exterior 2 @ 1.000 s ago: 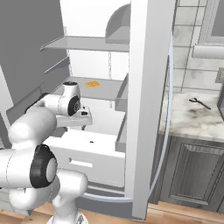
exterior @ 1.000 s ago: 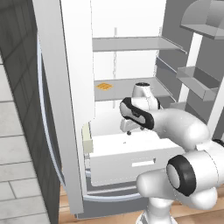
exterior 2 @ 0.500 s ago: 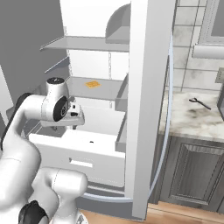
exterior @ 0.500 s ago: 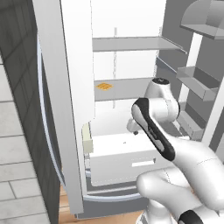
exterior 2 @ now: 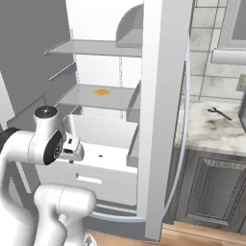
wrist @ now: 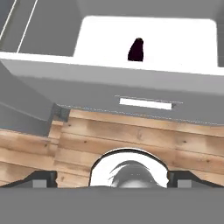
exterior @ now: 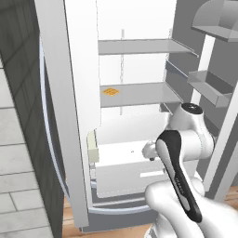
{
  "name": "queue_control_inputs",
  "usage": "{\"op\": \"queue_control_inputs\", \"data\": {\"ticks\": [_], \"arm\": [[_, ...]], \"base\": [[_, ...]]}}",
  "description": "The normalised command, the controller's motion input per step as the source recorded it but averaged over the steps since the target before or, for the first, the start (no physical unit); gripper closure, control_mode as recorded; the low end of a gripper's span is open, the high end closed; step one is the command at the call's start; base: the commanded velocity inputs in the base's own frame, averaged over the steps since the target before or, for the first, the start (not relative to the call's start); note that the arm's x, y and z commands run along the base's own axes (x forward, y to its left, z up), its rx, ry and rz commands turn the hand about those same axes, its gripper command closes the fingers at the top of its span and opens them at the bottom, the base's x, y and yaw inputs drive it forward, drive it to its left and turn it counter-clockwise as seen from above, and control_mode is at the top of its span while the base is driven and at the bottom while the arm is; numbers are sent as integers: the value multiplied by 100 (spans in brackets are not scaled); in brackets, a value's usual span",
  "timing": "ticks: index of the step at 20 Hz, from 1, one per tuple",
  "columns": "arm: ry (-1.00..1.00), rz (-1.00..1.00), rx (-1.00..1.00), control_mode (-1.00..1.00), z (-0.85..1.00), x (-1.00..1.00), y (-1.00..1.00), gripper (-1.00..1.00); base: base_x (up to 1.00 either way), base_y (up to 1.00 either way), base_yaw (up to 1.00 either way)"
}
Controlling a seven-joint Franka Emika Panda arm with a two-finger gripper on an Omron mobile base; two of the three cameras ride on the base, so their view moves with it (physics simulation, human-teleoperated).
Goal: Place the eggplant and carrot inside the fridge drawer. Close the drawer after placing the vegetables.
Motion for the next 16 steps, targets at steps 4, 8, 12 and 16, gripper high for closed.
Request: {"op": "queue_control_inputs", "data": {"ticks": [4, 8, 12, 16], "arm": [[8, -21, 0, -100, -34, -29, 0, -100], [6, -16, 0, -100, -46, -6, 0, -100], [0, -4, 0, -100, -71, 1, 0, -100], [0, 0, 0, -100, -88, 12, 0, -100]], "base": [[0, 0, 0], [0, 0, 0], [0, 0, 0], [0, 0, 0]]}}
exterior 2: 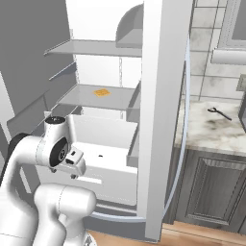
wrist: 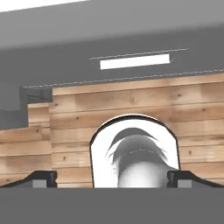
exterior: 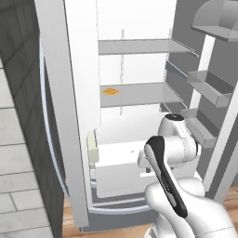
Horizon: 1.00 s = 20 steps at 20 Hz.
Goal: Place the eggplant and carrot inside the fridge drawer. Close the drawer after placing the vegetables.
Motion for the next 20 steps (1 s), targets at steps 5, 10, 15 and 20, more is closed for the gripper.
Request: {"op": "queue_control_inputs", "data": {"ticks": [5, 10, 15, 20], "arm": [[-2, 0, 0, -100, -83, 19, 0, -100], [-9, 0, 0, -100, -81, 30, -1, -100], [-15, 0, 0, -100, -77, 36, 0, -100], [-15, 0, 0, -100, -80, 42, -5, -100]], "base": [[0, 0, 0], [0, 0, 0], [0, 0, 0], [0, 0, 0]]}}
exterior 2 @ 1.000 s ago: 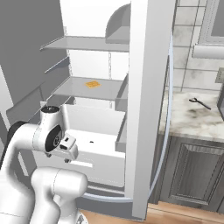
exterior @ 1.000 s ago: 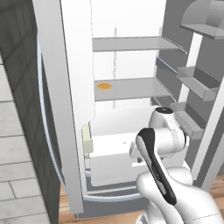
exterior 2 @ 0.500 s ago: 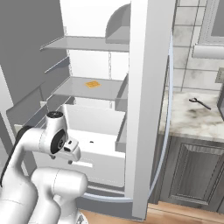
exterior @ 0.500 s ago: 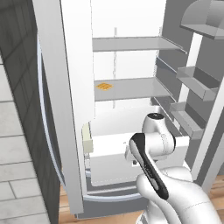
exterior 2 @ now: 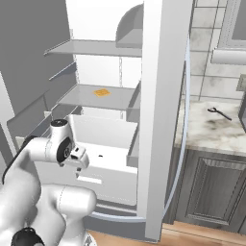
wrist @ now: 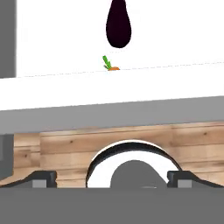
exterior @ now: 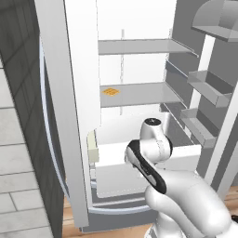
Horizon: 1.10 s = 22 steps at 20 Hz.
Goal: Place the eggplant and carrot inside the fridge drawer. Close the drawer after placing the vegetables.
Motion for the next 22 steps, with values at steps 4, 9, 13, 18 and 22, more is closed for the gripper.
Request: {"op": "queue_control_inputs", "data": {"ticks": [4, 9, 13, 18, 22], "arm": [[-12, 0, 0, -100, -85, 37, -6, -100], [-12, 0, 0, -100, -90, 26, -10, -100], [-17, 0, 0, -100, -68, 31, -15, -100], [-15, 1, 4, -100, -9, 53, -16, -100], [-10, 1, 4, -100, 0, 61, -11, -100]], "base": [[0, 0, 0], [0, 0, 0], [0, 0, 0], [0, 0, 0], [0, 0, 0]]}}
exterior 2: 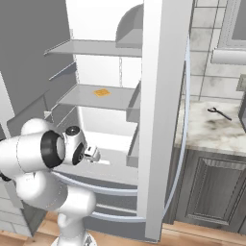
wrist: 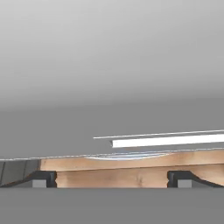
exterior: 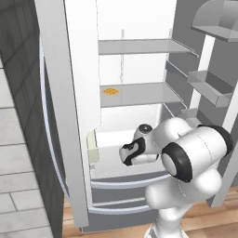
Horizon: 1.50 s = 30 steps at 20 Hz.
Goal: Place the eggplant and carrot inside the fridge drawer. Close the drawer after placing the vegetables.
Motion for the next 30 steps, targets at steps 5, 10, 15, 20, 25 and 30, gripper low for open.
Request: {"op": "queue_control_inputs", "data": {"ticks": [5, 10, 15, 20, 25, 30], "arm": [[-5, 0, 3, -100, 0, 56, -6, -100], [0, 0, 0, -100, 0, 59, -1, -100], [0, 0, 0, -100, 0, 60, 0, -100], [0, 0, 0, -100, 0, 59, 0, -100], [0, 0, 0, -100, 0, 55, 0, -100], [0, 0, 0, -100, 0, 52, 0, -100]], "base": [[0, 0, 0], [0, 0, 0], [0, 0, 0], [0, 0, 0], [0, 0, 0], [0, 0, 0]]}}
